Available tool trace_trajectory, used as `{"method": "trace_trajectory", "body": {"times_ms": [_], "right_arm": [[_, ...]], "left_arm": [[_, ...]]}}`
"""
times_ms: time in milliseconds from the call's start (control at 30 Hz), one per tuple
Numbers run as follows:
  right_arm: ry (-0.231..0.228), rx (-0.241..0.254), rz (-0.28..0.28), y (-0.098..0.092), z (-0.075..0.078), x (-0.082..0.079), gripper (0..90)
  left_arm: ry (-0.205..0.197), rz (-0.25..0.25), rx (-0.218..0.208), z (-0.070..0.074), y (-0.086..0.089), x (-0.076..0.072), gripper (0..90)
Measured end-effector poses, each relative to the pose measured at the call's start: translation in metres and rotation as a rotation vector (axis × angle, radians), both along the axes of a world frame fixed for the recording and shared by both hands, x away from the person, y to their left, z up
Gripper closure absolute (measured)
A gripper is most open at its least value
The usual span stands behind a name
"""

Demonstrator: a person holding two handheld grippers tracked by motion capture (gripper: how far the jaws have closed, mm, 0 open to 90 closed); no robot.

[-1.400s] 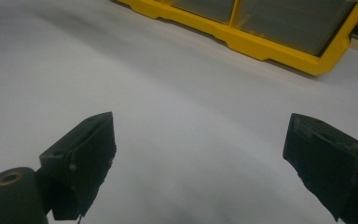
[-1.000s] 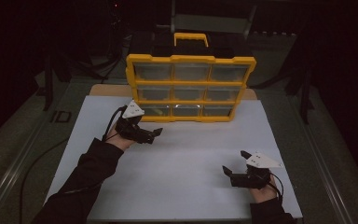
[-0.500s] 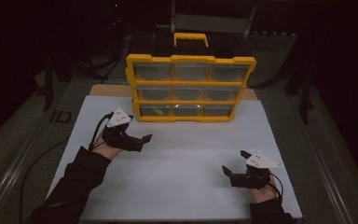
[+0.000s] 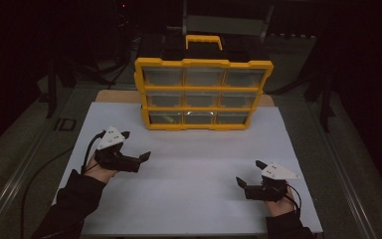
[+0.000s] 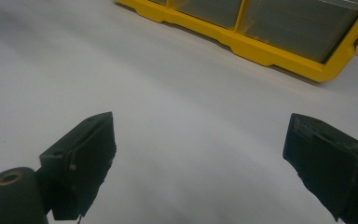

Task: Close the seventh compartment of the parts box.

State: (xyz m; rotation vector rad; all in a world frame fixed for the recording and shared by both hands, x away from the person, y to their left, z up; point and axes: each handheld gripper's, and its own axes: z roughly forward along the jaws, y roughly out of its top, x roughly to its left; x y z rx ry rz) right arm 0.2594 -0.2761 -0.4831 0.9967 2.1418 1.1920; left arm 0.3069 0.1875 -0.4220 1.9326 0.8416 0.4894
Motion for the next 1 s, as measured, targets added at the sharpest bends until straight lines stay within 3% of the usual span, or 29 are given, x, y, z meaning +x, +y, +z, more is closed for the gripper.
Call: {"method": "trace_trajectory", "body": {"times_ms": [367, 667, 867, 1000], "right_arm": [[0.002, 0.011, 0.009, 0.0, 0.0, 0.0, 9.3], [0.007, 0.007, 0.023, 0.001, -0.001, 0.0, 9.3], [0.007, 0.007, 0.024, 0.002, -0.001, 0.0, 9.3], [0.009, 0.008, 0.025, 0.003, -0.002, -0.001, 9.3]], "left_arm": [[-0.013, 0.027, -0.006, -0.01, 0.015, -0.021, 0.8], [0.025, 0.045, -0.038, -0.031, 0.028, -0.032, 0.7], [0.015, 0.065, -0.037, -0.041, 0.031, -0.04, 0.8], [0.032, 0.064, -0.039, -0.051, 0.033, -0.046, 0.8]]}}
